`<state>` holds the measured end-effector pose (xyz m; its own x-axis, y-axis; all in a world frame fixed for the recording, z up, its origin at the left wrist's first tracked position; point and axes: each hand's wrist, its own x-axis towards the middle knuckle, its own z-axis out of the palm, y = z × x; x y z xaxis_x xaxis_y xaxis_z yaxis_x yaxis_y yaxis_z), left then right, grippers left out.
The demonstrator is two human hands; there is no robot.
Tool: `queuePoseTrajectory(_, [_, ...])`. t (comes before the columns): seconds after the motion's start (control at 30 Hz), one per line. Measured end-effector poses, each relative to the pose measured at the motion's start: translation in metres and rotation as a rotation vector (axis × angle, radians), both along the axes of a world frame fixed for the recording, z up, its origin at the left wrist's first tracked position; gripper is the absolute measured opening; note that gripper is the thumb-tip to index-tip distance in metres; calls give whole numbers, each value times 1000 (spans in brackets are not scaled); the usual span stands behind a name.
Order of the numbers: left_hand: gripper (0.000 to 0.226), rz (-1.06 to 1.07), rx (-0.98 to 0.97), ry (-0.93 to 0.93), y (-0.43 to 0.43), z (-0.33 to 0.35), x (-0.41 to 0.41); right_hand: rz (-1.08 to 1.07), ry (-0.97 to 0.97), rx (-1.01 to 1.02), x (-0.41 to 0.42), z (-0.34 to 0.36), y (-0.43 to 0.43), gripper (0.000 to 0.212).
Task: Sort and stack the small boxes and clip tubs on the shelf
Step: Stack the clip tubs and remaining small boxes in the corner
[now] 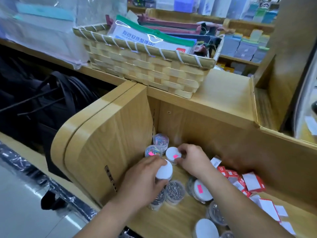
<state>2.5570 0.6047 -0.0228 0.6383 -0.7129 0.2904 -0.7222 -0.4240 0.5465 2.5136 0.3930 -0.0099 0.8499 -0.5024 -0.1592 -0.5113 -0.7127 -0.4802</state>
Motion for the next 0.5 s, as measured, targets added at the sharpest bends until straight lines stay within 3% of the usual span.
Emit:
queuePoseTrajectory(0.2, [35,-21,50,-185,-40,12,15,-71,-171,-52,-54,28,-19,28])
queuePoseTrajectory(0.4, [29,-57,294,-265,-86,11,35,-80,-359,-137,-102,33,-9,10])
queuePoseTrajectory(0.5, [31,-53,309,-322,-87,5,39,-88,-379,-139,-116,30,-7,7])
